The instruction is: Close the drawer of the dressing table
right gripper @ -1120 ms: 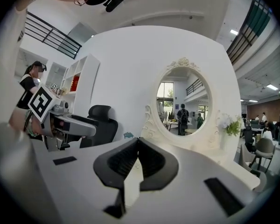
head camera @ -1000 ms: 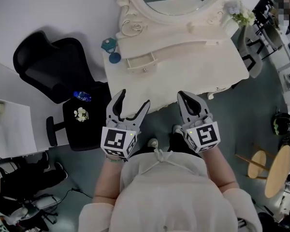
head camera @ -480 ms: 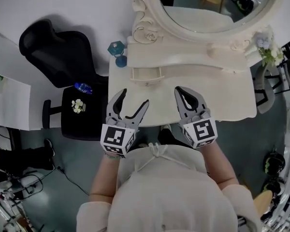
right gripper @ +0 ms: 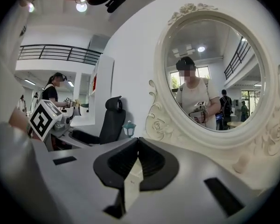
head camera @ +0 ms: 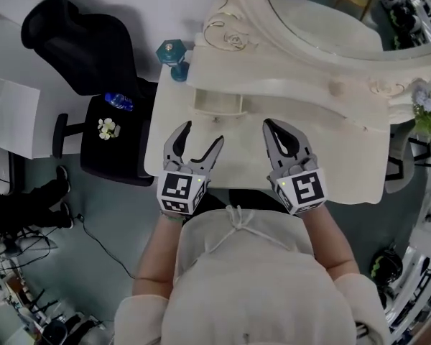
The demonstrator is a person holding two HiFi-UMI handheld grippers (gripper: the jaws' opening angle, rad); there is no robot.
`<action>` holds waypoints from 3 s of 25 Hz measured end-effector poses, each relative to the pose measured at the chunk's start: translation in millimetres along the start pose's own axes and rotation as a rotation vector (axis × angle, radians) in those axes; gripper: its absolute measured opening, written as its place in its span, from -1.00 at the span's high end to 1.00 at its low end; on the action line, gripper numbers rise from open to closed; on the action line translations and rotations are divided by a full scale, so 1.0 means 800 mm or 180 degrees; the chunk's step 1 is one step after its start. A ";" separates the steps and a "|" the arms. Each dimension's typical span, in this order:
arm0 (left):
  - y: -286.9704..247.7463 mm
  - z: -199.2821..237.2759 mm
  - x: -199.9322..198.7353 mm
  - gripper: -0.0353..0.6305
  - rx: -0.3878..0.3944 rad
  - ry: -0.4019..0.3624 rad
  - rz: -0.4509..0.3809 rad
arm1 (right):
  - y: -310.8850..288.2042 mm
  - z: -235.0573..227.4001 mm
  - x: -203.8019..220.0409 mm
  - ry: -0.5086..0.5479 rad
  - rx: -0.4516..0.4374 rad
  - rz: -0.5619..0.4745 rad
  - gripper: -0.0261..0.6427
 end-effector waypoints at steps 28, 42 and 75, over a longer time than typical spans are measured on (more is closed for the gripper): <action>-0.111 0.020 0.111 0.57 -0.0556 0.0427 0.0640 | -0.063 -0.042 0.093 -0.0096 -0.0310 0.0229 0.90; -0.139 0.030 0.098 0.58 -0.0480 0.0391 0.0710 | -0.067 -0.048 0.100 -0.0249 -0.0271 0.0416 0.90; -0.198 0.057 0.070 0.58 -0.0513 0.0481 0.0648 | -0.063 -0.076 0.095 -0.0171 0.0062 0.0197 0.90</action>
Point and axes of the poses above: the fingertips, and each gripper's own axes: y backward along the fingers, z to its left, x out of its underside, the point moved 9 cm from there along y, backward along the fingers, and after that the axes turned 5 degrees about y, right-handed, at the moved point
